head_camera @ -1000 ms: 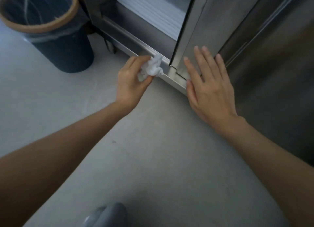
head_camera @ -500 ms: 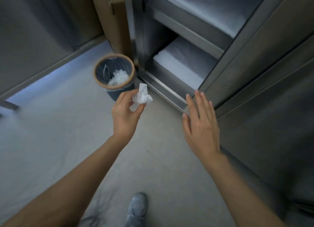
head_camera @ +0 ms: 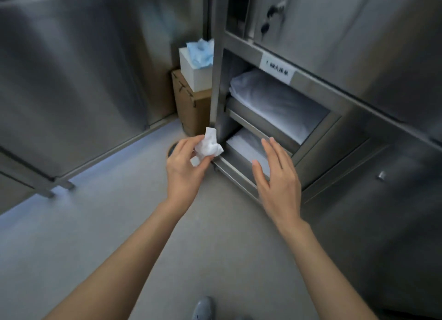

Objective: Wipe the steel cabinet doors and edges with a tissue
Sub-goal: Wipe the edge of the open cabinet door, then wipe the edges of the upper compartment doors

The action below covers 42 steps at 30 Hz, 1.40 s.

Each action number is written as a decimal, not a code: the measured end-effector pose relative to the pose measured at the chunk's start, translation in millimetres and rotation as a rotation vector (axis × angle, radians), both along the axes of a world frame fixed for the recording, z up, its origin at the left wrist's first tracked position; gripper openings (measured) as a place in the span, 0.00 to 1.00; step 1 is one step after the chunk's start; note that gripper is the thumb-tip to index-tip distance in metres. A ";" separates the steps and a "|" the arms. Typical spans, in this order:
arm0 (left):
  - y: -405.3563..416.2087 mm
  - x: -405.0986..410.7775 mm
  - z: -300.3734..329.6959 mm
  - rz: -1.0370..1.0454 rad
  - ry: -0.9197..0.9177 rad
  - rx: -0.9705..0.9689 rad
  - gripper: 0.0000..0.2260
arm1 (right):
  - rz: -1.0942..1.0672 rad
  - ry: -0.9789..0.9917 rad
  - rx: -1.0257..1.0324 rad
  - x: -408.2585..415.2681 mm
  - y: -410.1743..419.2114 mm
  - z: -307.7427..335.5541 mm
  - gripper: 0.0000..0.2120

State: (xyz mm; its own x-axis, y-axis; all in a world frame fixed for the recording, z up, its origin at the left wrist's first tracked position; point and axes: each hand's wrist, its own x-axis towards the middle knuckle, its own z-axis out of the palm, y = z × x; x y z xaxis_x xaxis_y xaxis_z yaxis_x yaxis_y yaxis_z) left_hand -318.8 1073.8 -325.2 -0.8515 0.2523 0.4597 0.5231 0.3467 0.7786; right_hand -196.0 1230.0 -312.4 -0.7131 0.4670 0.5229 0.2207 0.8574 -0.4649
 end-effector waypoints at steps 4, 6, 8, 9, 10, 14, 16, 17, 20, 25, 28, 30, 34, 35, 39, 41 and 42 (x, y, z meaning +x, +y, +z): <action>-12.1 -1.0 59.9 0.029 0.047 0.074 0.18 | 0.082 0.009 -0.039 -16.0 -11.0 52.2 0.26; -12.9 -3.5 83.9 0.066 0.080 0.114 0.18 | 0.136 0.045 -0.030 -27.7 -11.4 75.1 0.26; -12.7 -5.7 108.2 0.131 0.120 0.148 0.18 | 0.209 0.091 -0.039 -42.6 -11.6 101.8 0.26; -10.0 -8.6 113.0 0.130 0.118 0.157 0.18 | 0.216 0.097 -0.051 -49.7 -11.7 106.3 0.26; -7.7 -11.2 118.5 0.130 0.122 0.155 0.18 | 0.231 0.101 -0.062 -56.5 -12.2 112.5 0.26; 8.6 -19.9 158.0 0.143 0.204 0.179 0.18 | 0.462 0.141 -0.226 -85.9 -0.6 160.7 0.26; 19.7 -31.4 180.1 0.141 0.271 0.184 0.17 | 0.605 0.130 -0.418 -101.9 7.6 188.8 0.26; 25.0 -36.4 190.3 0.148 0.302 0.183 0.17 | 0.662 0.128 -0.527 -108.8 11.9 201.2 0.26; 39.6 -48.3 218.6 0.187 0.396 0.178 0.17 | 0.768 0.116 -0.728 -131.4 27.5 229.1 0.27; 49.4 -68.3 245.9 0.218 0.540 0.121 0.16 | 0.974 0.060 -0.947 -164.7 42.4 259.1 0.23; 47.0 -83.6 251.7 0.235 0.577 0.083 0.14 | 1.032 0.041 -0.948 -185.2 39.0 267.0 0.18; 41.4 -96.7 254.0 0.257 0.598 0.041 0.13 | 1.045 0.060 -0.928 -202.4 32.6 270.1 0.16; 16.3 -132.2 262.0 0.283 0.601 -0.045 0.18 | 1.041 0.161 -0.954 -245.3 12.1 273.5 0.14; 6.2 -144.7 264.8 0.284 0.611 -0.063 0.20 | 1.034 0.188 -0.933 -260.0 5.1 274.8 0.14; -41.4 -203.0 286.8 0.313 0.639 -0.154 0.27 | 0.973 0.300 -0.810 -328.9 -24.2 289.0 0.17; -64.1 -238.7 304.9 0.365 0.660 -0.202 0.27 | 0.923 0.385 -0.735 -367.3 -38.6 301.9 0.18; -74.6 -258.7 316.1 0.402 0.685 -0.223 0.26 | 0.890 0.434 -0.698 -387.2 -45.6 310.3 0.18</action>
State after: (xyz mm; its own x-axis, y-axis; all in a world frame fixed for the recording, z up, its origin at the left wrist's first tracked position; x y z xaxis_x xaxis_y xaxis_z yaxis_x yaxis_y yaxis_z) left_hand -577.5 999.1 -9.1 -0.4456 0.1347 0.8850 0.6597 0.7177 0.2229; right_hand -583.1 1184.4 -2.1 -0.7559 0.1792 0.6296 -0.6079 0.1649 -0.7767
